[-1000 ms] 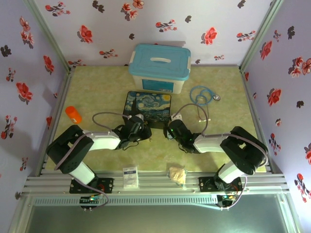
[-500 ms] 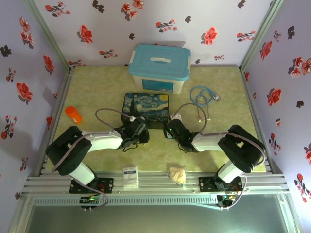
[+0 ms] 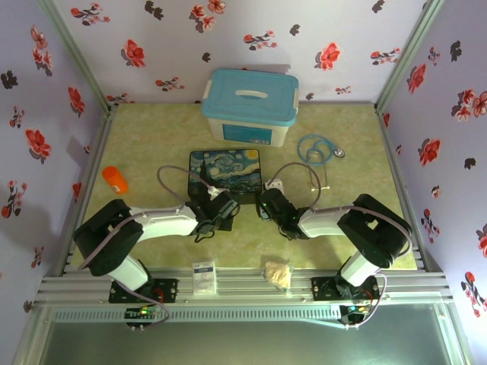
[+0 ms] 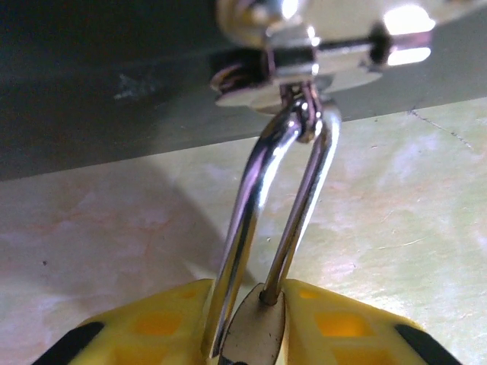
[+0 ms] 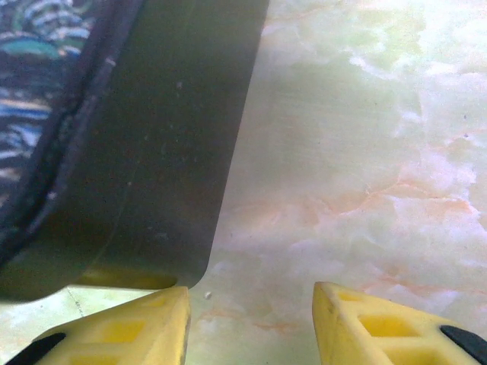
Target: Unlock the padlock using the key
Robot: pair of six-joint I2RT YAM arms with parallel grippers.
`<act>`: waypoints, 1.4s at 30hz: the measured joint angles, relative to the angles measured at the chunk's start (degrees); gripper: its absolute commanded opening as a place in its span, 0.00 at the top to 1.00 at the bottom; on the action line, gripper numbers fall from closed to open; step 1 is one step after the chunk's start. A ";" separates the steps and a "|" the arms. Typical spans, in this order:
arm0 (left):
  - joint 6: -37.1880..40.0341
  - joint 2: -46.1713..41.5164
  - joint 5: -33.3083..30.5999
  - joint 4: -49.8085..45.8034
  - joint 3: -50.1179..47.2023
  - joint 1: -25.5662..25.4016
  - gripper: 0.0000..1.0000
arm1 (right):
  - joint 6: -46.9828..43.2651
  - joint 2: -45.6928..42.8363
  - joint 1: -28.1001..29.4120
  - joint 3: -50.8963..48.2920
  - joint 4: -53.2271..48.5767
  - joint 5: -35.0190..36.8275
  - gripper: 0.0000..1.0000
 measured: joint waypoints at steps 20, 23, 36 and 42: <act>0.46 0.70 -7.26 -8.35 4.96 -5.31 0.80 | 0.04 1.46 0.70 0.00 0.00 1.55 0.55; 0.63 2.45 -8.83 -10.54 6.99 -6.38 0.80 | 0.07 1.46 0.79 0.00 0.00 1.70 0.55; 0.87 4.55 -10.56 -13.22 11.56 -9.29 0.74 | 0.94 1.49 1.22 0.00 0.07 2.25 0.56; 0.87 4.52 -10.51 -13.60 11.56 -9.35 0.73 | 1.11 1.51 1.31 0.00 0.07 2.40 0.55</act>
